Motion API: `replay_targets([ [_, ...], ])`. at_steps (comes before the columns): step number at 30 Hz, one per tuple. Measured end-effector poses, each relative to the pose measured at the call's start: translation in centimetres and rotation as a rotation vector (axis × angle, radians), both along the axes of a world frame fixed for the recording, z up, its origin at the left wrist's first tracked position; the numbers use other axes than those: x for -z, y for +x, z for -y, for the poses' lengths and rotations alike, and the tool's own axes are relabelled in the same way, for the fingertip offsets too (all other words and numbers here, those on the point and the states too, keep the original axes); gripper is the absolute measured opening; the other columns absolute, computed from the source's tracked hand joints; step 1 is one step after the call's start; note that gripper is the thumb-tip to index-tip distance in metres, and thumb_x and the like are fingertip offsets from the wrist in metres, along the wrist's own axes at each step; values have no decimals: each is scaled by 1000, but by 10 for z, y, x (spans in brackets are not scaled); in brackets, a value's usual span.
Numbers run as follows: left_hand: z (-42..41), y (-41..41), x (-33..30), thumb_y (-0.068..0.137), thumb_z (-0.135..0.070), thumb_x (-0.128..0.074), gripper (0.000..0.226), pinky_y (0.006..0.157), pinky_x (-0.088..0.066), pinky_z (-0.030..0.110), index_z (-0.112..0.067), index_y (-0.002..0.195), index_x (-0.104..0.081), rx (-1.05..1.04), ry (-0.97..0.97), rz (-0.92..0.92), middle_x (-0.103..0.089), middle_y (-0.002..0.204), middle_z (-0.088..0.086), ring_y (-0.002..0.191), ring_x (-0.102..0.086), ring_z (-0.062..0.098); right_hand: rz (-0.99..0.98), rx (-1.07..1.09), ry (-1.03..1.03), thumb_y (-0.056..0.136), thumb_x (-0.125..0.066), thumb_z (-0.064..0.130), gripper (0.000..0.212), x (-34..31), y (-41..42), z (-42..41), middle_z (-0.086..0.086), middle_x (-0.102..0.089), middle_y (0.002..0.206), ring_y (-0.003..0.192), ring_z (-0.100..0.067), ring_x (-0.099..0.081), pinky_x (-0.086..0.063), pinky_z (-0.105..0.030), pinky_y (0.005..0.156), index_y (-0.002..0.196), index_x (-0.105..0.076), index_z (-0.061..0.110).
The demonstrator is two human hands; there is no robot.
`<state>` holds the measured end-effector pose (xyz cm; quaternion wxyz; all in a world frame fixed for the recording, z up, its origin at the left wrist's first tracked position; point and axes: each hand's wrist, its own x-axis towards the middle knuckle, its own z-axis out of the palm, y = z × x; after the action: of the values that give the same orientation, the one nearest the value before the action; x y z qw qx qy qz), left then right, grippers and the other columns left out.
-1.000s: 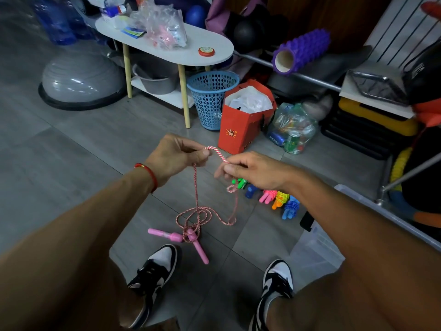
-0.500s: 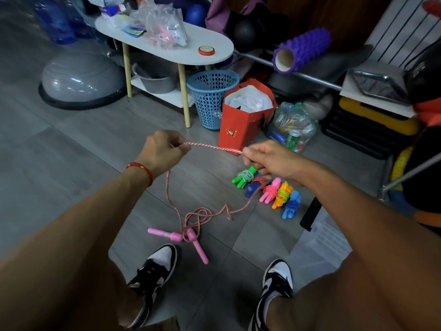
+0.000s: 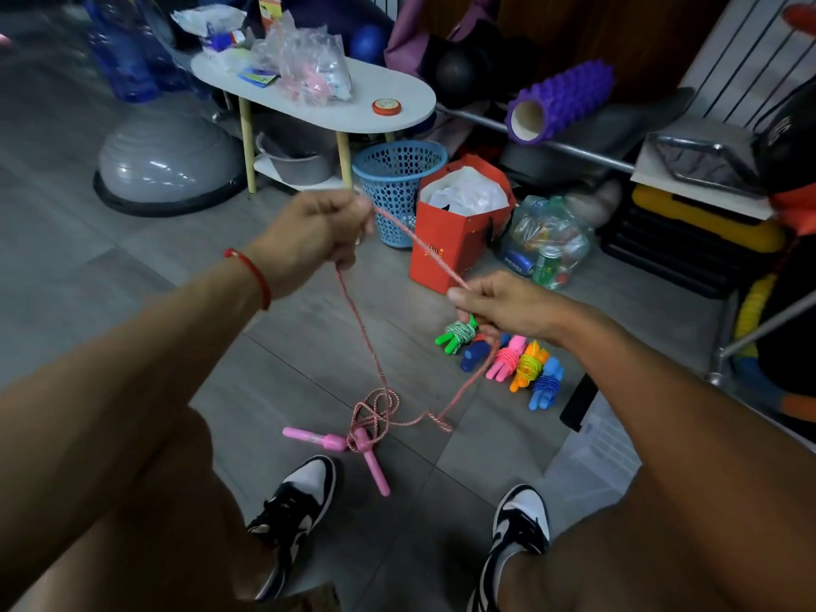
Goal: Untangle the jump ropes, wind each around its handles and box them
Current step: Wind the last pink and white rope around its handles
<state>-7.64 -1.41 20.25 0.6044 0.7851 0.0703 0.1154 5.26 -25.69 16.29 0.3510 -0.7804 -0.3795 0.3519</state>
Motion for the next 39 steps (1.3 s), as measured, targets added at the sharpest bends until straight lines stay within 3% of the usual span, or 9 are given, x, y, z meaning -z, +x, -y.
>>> replay_targets([
  [4,-42,11,-47,104,-23,-45,33,57,-46,30,-14,74,-56,-321,-270,64,-36,54,0,47,-39,18,77,114,33,106,-47,31,34,1,12,24,3,-50,56,52,-15,-51,-45,-36,63,80,-58,12],
  [11,-17,-4,-62,93,-11,-65,22,49,-44,28,-9,71,-62,-248,213,-284,-52,59,5,46,-43,17,408,47,90,105,-47,36,35,-67,-3,8,17,-63,62,60,-4,-54,-45,-22,65,82,-68,20],
  [14,23,-8,-54,84,-2,-70,16,48,-31,25,-11,79,-58,-46,-104,-221,-51,62,-1,47,-38,12,546,-20,19,101,-47,43,38,-91,-14,-15,1,-72,86,86,-21,-65,-50,-40,86,77,-69,24],
  [17,55,-10,-47,93,-5,-65,7,51,-30,27,-10,97,-64,94,-275,-131,-65,71,3,47,-43,15,676,-66,-29,102,-47,37,37,-112,-29,-30,1,-69,80,75,-14,-61,-48,-37,73,73,-67,24],
  [23,46,-14,-65,91,-13,-72,34,50,-23,28,-10,123,-60,51,-126,-14,-56,80,12,48,-36,16,661,-74,-12,102,-51,35,40,-144,-30,-18,1,-58,67,62,-12,-50,-42,-34,65,66,-63,25],
  [29,43,-9,-79,80,-21,-77,75,78,-55,44,-32,143,-38,22,571,-228,-65,105,13,85,-61,20,675,-102,4,92,-49,54,36,-148,-31,-16,-4,-66,74,69,-17,-60,-51,-47,74,71,-66,31],
  [32,49,-10,-72,83,-33,-77,50,89,-48,31,-31,129,-57,249,565,-178,-63,116,-1,101,-58,6,762,-157,-40,94,-50,52,33,-146,-39,-19,0,-67,74,75,-18,-64,-53,-43,73,74,-65,30],
  [35,60,-15,-66,98,-29,-63,23,85,-55,32,-7,103,-66,363,302,-125,-73,88,11,84,-64,16,824,-140,-38,100,-48,49,39,-142,-40,-18,3,-61,67,68,-17,-58,-49,-39,67,70,-60,28],
  [39,44,-25,-67,107,-31,-44,35,53,-43,28,-11,79,-52,297,106,-51,-25,55,2,50,-25,17,322,37,130,102,-50,47,47,-116,-29,4,8,-43,52,48,-9,-39,-34,-24,49,64,-52,18],
])
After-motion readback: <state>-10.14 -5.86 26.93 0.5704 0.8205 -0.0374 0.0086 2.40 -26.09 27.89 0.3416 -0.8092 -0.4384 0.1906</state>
